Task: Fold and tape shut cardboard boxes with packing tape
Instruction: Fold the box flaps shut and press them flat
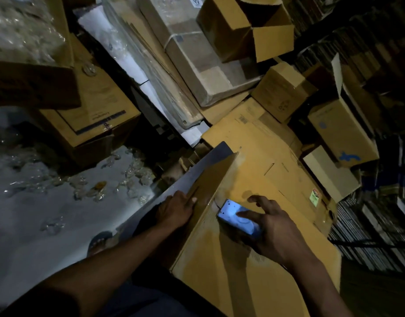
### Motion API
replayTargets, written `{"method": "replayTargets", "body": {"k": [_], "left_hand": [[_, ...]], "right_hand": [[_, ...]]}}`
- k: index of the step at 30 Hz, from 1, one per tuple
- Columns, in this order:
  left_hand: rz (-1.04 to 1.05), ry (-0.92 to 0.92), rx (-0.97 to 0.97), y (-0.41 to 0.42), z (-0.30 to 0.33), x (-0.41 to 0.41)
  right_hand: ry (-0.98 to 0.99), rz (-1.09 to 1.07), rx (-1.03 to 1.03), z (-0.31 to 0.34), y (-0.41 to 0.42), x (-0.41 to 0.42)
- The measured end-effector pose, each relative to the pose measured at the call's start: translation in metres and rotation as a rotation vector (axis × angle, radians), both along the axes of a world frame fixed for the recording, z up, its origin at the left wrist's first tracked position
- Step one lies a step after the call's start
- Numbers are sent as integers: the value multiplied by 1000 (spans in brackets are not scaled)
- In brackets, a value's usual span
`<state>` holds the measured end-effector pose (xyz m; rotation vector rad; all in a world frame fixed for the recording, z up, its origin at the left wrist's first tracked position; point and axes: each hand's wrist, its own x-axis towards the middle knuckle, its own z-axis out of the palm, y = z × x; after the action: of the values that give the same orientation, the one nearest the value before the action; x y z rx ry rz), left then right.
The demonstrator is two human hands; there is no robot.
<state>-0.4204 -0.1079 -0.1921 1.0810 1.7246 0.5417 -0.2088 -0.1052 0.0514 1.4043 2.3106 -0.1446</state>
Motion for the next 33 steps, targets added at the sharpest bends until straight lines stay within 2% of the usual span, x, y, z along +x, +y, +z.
{"method": "replayTargets", "body": {"k": [2, 4, 6, 8, 11, 14, 17, 19, 23, 25, 26, 28, 31, 33], "left_hand": [[103, -127, 174, -4, -3, -7], [223, -390, 349, -4, 18, -10], [141, -569, 466, -5, 40, -7], [-112, -602, 496, -15, 50, 3], [-401, -563, 364, -34, 22, 3], [-446, -459, 254, -37, 0, -16], [-369, -509, 437, -33, 15, -23], [-401, -535, 521, -32, 31, -14], [-465, -437, 475, -29, 42, -10], [-460, -380, 581, -27, 59, -19], [-493, -309, 672, -24, 70, -21], [-671, -53, 775, -18, 86, -21], [-941, 357, 735, -11, 89, -17], [-983, 448, 726, -8, 92, -20]], "right_hand": [[19, 27, 3, -2, 1, -5], [44, 54, -5, -5, 0, -8], [63, 71, -12, -9, 0, -10], [58, 81, -17, -11, 2, -12], [28, 90, -38, -13, 4, -12], [21, 87, -53, -14, 4, -11], [53, 76, -60, -10, 5, -13], [75, 72, -64, -10, 5, -15], [25, 66, -55, -12, 1, -12], [3, 17, -58, -9, -1, -6], [-15, -4, -62, -6, -2, -3], [-80, -18, -85, -1, -4, 0], [-135, 21, -100, 3, -4, 11], [-108, 4, -113, 9, -2, 22]]}}
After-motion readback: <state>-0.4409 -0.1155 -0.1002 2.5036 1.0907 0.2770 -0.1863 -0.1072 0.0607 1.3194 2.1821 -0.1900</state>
